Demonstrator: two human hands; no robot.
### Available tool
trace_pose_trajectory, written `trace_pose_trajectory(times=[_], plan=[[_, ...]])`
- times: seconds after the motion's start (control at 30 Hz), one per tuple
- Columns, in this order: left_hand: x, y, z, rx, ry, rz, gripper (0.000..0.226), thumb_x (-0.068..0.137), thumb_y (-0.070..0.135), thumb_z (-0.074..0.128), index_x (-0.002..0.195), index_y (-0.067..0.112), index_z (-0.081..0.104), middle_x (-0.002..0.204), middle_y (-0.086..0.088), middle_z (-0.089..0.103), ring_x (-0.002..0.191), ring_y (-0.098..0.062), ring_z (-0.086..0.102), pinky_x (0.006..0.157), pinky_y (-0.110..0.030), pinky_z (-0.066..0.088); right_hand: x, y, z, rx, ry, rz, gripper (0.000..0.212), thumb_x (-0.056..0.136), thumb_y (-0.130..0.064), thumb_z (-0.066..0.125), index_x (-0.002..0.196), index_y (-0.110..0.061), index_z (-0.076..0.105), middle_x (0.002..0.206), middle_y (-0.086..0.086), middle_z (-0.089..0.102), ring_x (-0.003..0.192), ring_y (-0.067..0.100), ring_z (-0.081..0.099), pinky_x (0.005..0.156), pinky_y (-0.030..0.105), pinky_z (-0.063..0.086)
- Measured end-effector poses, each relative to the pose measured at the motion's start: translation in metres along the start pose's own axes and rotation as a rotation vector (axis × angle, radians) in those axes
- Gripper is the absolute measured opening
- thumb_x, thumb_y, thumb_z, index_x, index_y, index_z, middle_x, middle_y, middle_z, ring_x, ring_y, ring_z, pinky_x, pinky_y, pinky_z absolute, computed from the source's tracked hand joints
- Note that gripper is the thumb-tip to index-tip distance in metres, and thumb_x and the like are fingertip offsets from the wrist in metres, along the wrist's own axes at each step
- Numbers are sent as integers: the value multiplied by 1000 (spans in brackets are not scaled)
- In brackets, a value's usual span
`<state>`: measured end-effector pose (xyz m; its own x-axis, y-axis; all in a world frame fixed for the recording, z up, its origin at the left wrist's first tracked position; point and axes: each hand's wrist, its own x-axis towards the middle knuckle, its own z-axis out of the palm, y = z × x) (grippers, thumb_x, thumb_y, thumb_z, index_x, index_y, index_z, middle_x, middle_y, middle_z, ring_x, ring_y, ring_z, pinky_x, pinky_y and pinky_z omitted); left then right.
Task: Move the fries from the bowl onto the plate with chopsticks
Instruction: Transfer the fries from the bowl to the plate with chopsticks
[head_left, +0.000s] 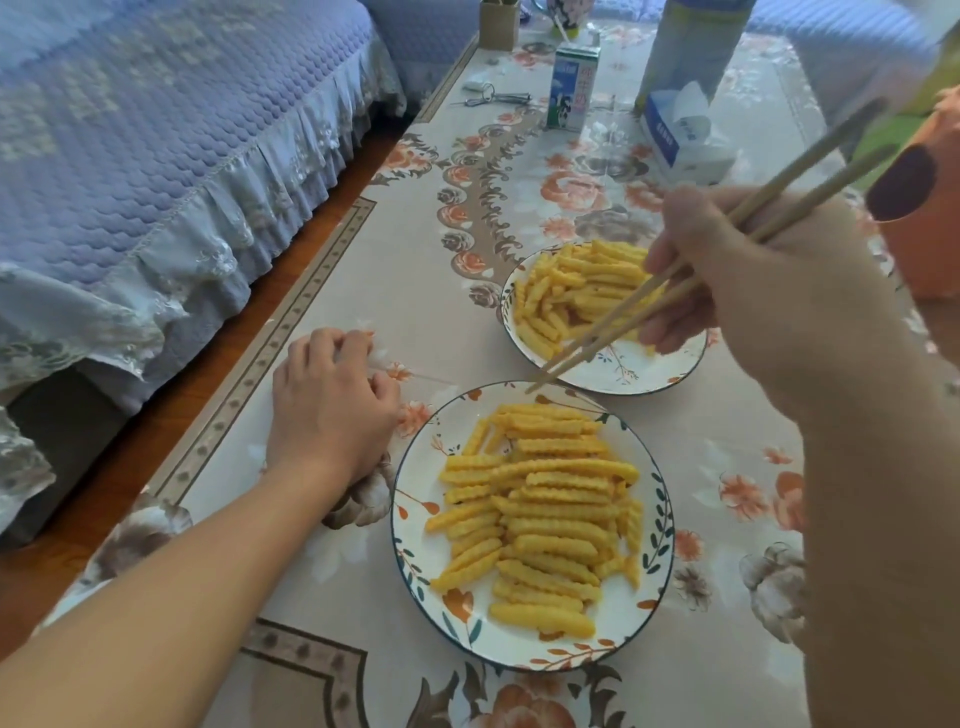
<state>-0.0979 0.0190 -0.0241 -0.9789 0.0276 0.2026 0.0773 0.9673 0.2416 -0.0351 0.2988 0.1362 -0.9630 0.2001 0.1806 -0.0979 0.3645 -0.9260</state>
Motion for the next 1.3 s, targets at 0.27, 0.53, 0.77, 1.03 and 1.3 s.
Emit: trace_pose_trajectory(times=[0.27,0.53,0.77,1.03,1.3], plan=[[0,1,0,-6,9,6,37,89,25,52,124,15,59,123,-10,55,115,-31,47,97,-50,42,14,20,-21,-99,235,30,41,105,-43,53,78,-16,69,61,7,71,51,25,71,52,34,60],[0,1,0,-5,16,9,35,89,25,52,121,15,59,123,-10,55,115,-31,48,97,-50,42,13,24,10,-13,175,64,38,103,-39,57,79,-12,69,60,10,70,53,23,73,53,32,61],[0,2,-1,-6,16,-2,37,88,26,51,122,16,59,123,-10,55,115,-32,47,97,-50,41,13,27,19,-26,152,70,34,103,-39,57,80,-17,70,64,1,70,56,22,74,57,35,62],[1,2,1,-9,14,-5,33,89,23,54,121,15,60,122,-10,55,115,-32,47,98,-49,41,14,25,14,-1,150,88,35,103,-37,57,82,-13,70,63,3,70,55,22,73,53,29,60],[1,2,1,-5,21,1,33,89,23,54,121,14,60,122,-10,55,115,-32,47,97,-49,42,19,32,2,-25,145,132,45,105,-40,53,81,-5,70,59,11,71,55,28,73,57,37,63]])
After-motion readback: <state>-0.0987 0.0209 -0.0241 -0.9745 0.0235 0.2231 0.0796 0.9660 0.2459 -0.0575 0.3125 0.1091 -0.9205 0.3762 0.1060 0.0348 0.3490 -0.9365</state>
